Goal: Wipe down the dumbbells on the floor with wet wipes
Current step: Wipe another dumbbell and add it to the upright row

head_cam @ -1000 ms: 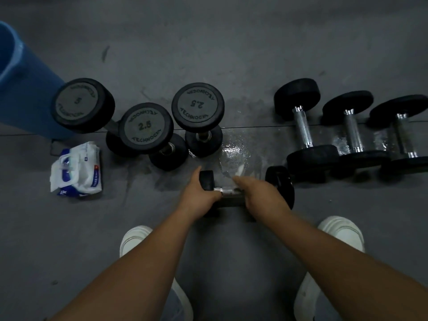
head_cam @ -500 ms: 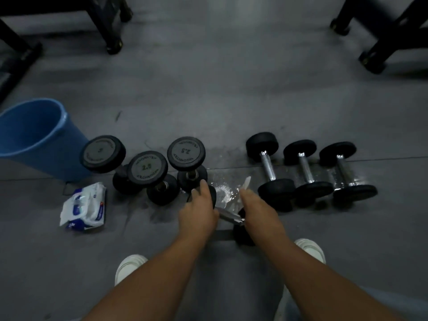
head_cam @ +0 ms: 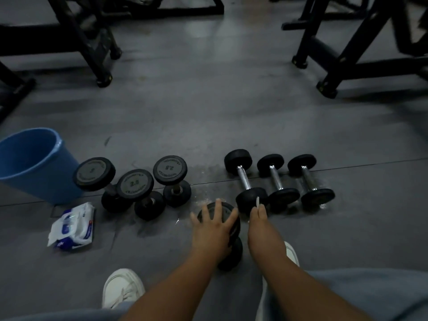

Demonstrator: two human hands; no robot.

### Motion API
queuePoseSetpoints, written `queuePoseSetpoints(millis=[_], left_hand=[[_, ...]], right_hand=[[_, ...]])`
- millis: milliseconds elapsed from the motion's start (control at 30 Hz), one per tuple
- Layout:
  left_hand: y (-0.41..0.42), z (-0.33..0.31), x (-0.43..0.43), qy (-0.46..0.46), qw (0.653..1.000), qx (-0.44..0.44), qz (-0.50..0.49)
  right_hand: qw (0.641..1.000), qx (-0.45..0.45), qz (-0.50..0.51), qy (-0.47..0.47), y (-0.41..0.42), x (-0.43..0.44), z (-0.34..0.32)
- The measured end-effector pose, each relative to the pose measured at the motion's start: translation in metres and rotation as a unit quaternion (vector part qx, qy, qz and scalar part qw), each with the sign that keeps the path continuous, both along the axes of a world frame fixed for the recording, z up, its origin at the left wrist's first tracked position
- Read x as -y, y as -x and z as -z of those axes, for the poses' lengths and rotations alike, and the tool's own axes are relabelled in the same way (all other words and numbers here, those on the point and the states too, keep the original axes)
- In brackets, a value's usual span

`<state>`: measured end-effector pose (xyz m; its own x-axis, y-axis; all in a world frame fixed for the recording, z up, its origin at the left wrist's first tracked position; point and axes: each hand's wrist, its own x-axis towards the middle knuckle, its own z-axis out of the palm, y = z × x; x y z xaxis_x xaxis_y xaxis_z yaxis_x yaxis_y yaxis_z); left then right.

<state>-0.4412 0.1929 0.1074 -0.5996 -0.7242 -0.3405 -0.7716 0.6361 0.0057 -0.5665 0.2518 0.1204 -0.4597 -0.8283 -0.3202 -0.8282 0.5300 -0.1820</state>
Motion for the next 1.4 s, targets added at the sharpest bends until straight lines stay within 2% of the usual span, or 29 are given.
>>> queuePoseSetpoints(millis=[200,300,467,533,600,667,767,867,1000,1133,1400], left_hand=[[0.012,0.009,-0.018,-0.049,0.998,-0.016,0.032],[0.014,0.003,-0.015,-0.056,0.998,-0.001,0.028],[0.013,-0.001,-0.007,-0.055,0.998,-0.006,0.041],[0.013,-0.002,-0.006,-0.059,0.997,-0.007,0.048],[0.010,-0.007,0.001,-0.076,0.996,-0.002,0.038],[0.009,-0.015,0.014,-0.082,0.996,0.002,0.024],[0.015,-0.031,0.041,-0.065,0.998,0.017,0.013],[0.028,-0.048,0.078,-0.046,0.998,0.033,0.006],[0.043,-0.060,0.132,-0.013,0.999,0.015,-0.030],[0.058,-0.063,0.180,0.010,0.998,-0.017,-0.056],[0.085,-0.048,0.234,0.024,0.998,-0.010,-0.064]], right_hand=[[0.997,-0.055,-0.027,-0.036,0.011,-0.010,-0.023],[0.995,-0.042,0.012,-0.090,0.016,-0.002,-0.030],[0.993,-0.014,-0.075,-0.091,0.022,0.013,-0.035],[0.994,-0.016,-0.055,-0.089,0.021,0.012,-0.026],[0.997,-0.023,-0.009,-0.075,0.022,0.014,-0.018],[0.999,-0.016,-0.003,-0.044,0.023,0.023,-0.015],[0.999,0.007,-0.048,0.003,0.030,0.046,-0.019],[0.999,-0.002,-0.035,0.016,0.046,0.085,-0.025],[0.996,-0.010,-0.065,0.060,0.066,0.143,-0.038],[0.986,-0.042,-0.117,0.108,0.092,0.188,-0.049],[0.981,-0.023,-0.120,0.149,0.115,0.223,-0.025]])
